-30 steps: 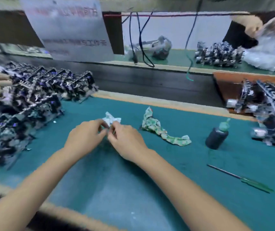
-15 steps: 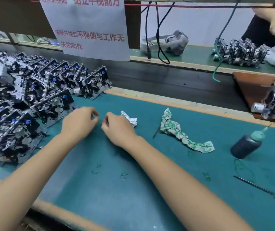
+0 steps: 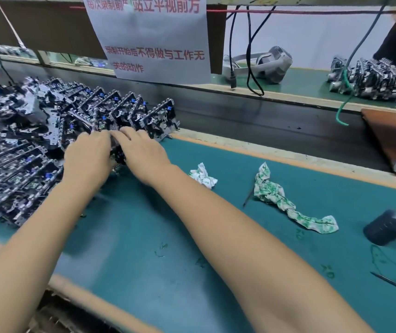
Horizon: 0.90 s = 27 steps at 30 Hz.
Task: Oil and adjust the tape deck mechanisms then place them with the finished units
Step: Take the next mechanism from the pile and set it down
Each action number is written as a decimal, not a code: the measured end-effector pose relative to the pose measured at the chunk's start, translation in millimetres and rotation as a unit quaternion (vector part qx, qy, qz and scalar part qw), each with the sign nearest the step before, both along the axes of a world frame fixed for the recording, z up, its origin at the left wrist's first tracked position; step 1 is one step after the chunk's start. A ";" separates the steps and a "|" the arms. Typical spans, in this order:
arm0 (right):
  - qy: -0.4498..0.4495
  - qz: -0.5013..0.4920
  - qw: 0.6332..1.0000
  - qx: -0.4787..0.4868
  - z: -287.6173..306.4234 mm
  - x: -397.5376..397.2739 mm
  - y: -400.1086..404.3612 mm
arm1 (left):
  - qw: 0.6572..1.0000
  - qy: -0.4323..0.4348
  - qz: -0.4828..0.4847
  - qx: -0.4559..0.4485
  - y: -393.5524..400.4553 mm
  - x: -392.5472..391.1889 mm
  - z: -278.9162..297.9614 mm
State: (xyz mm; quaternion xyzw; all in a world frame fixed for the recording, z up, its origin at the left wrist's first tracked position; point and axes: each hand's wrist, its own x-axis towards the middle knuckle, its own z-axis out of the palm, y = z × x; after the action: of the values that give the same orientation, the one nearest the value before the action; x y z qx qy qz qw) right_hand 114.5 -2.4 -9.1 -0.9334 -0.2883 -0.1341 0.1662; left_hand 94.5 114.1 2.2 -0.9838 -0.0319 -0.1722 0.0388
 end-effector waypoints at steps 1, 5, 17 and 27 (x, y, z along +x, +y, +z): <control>-0.021 -0.001 0.999 -0.023 -1.2 1.5 0.4 | 1.000 -0.003 -0.015 -0.020 1.6 -2.4 0.3; -0.098 -0.009 0.994 -0.035 -5.3 3.6 -18.0 | 0.995 -0.009 -0.081 -0.057 -4.0 -14.0 3.5; -0.206 -0.112 0.972 -0.012 6.5 -140.7 -223.3 | 0.896 -0.149 -0.410 -0.078 -168.9 -92.9 -3.0; -0.234 -0.194 0.948 -0.097 -45.9 -249.4 -324.4 | 0.770 -0.220 -0.595 -0.064 -278.1 -156.6 -51.6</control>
State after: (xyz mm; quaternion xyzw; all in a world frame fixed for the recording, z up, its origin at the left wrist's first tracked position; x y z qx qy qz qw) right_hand -134.9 -326.8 -55.0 -0.9253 -0.1438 -0.3498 -0.0268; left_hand -62.1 -164.0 -49.4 -0.7416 0.5411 -0.3699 -0.1429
